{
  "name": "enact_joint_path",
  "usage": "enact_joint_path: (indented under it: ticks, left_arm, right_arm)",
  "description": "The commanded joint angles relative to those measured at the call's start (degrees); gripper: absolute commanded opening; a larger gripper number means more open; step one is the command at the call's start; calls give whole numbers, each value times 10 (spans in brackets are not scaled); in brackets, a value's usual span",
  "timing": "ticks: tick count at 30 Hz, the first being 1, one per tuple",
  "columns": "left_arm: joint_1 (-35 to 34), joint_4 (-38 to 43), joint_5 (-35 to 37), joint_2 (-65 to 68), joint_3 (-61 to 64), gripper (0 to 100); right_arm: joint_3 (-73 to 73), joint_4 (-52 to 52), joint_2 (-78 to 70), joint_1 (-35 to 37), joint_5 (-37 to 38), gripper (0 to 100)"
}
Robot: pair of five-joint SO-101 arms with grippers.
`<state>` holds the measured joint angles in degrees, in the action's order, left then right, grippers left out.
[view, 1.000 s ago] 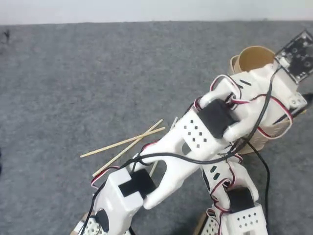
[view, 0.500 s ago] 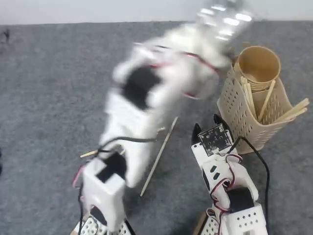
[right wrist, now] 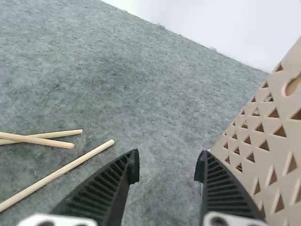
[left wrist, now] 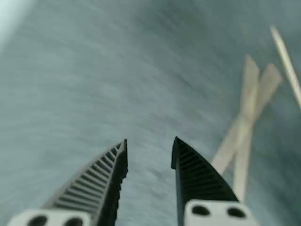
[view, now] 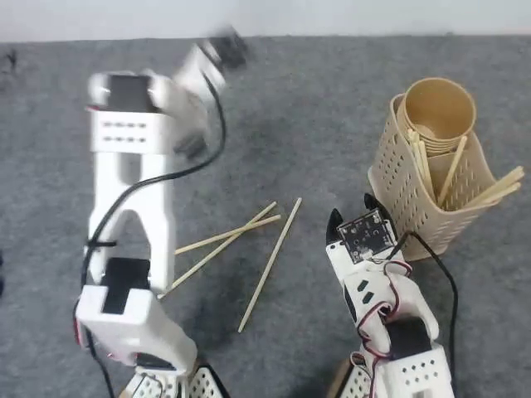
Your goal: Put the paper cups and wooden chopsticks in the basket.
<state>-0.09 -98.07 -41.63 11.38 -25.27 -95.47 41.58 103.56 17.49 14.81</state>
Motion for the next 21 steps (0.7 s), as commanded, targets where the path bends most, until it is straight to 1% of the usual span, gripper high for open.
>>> enact_joint_path:
  ticks: [1,4,8,11,14,21]
  left_arm:
    - [-3,134,-28,-53,238,148]
    - [-4,224,-29,-58,337,148]
    - [6,295,-29,-59,422,148]
    - [19,302,-28,-62,451,152]
    - [41,291,-28,-62,472,152]
    - [86,288,-19,-62,491,152]
  right_arm:
    - [-9,-11,5,-2,4,212]
    - [-9,-12,5,-2,5,212]
    - [-9,-13,5,-2,5,212]
    - [-9,-14,5,-2,5,212]
    - [-9,-15,5,-2,5,212]
    - [-9,-15,5,-2,5,211]
